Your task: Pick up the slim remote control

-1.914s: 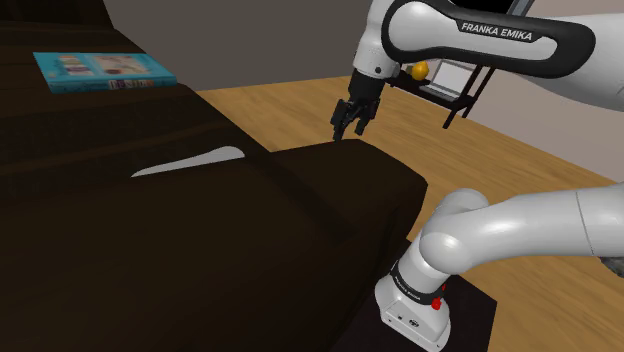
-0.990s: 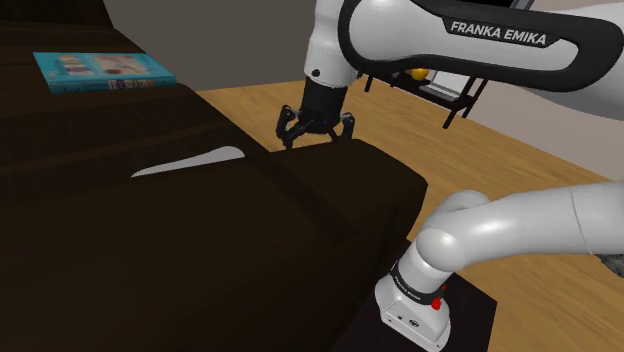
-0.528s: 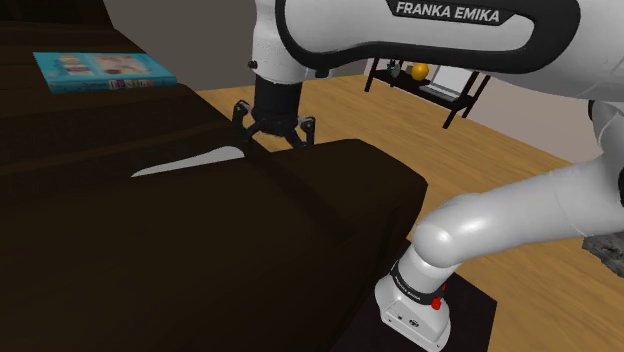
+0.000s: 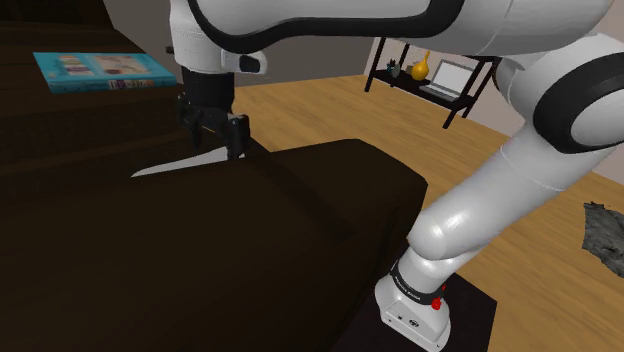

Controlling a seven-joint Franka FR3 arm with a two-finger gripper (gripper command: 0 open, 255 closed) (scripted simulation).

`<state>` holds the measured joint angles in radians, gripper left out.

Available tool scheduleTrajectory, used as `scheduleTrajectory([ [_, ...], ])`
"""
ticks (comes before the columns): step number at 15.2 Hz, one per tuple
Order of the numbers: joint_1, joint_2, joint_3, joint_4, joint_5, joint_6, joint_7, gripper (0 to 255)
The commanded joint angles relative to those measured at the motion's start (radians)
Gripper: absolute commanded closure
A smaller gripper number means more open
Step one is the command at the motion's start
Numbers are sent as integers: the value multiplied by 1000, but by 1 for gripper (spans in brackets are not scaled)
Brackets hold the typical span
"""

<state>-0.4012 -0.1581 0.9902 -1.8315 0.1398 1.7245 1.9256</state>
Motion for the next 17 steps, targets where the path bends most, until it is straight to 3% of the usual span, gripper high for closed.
scheduleTrajectory([
  [1, -28, 174, 97, 102, -142, -3, 214, 0],
  [2, -5, 266, 117, 156, -223, -17, 315, 0],
  [3, 26, 308, 106, 185, -259, -26, 363, 0],
  [12, 32, 303, 85, 82, -255, 76, 360, 0],
  [13, 32, 302, 85, 81, -254, 77, 359, 255],
  [17, 31, 300, 86, 81, -252, 76, 358, 255],
])
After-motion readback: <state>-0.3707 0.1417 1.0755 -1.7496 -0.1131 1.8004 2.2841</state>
